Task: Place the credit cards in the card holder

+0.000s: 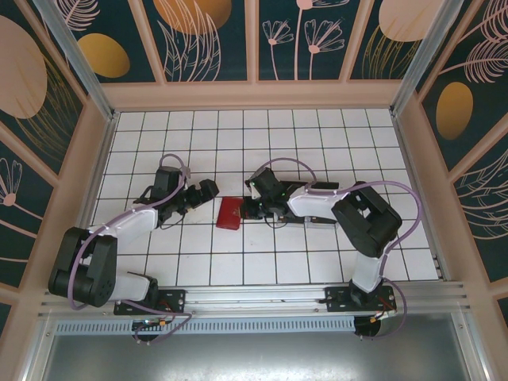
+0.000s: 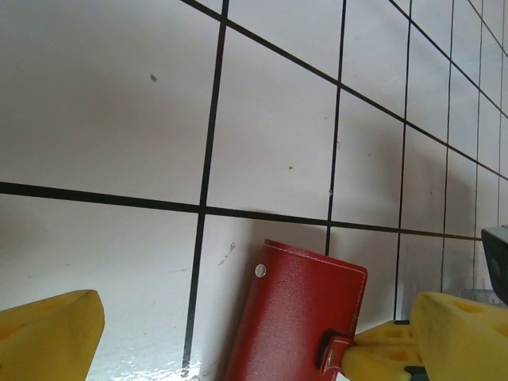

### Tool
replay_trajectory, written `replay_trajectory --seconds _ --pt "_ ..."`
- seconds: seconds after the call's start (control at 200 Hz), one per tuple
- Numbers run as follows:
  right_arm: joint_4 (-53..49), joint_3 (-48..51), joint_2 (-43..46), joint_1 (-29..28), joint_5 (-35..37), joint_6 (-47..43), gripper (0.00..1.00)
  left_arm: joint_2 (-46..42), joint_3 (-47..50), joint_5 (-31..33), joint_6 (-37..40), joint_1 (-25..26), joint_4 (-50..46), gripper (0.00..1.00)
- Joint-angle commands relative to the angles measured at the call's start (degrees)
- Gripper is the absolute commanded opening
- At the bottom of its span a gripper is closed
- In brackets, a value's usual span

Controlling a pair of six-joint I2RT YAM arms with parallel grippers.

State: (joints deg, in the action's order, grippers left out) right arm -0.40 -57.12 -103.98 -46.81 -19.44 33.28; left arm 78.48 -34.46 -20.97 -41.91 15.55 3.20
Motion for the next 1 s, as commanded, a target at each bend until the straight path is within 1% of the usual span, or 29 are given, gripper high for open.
replay_trajectory --seconds 0.0,0.22,0.545,0.706,0.861,0.996 --pt "1.3 -0.2 3.5 0.2 -2.3 -0.8 0.00 -0.4 0.7 -1.7 -1.4 0.5 2.8 0.99" --pt "3.5 0.9 7.4 0.8 -4.6 1.0 0.00 -0.3 1.1 -3.7 -4.0 0.9 7.5 0.99" --pt "7.0 1.3 9.9 1.2 -7.5 3.3 0.00 -0.2 3.5 -8.7 -11.8 1.4 21.8 0.98" --pt "8.0 1.4 9.8 1.4 -8.1 3.8 0.00 0.1 4.2 -10.9 -14.6 1.6 26.9 0.93" --pt "8.6 2.1 10.1 1.5 -8.3 4.1 0.00 0.6 5.6 -12.0 -16.0 1.6 30.4 0.83" --pt "9.5 2.9 10.3 1.8 -8.7 4.4 0.00 1.0 6.6 -12.5 -16.4 1.6 32.2 0.76"
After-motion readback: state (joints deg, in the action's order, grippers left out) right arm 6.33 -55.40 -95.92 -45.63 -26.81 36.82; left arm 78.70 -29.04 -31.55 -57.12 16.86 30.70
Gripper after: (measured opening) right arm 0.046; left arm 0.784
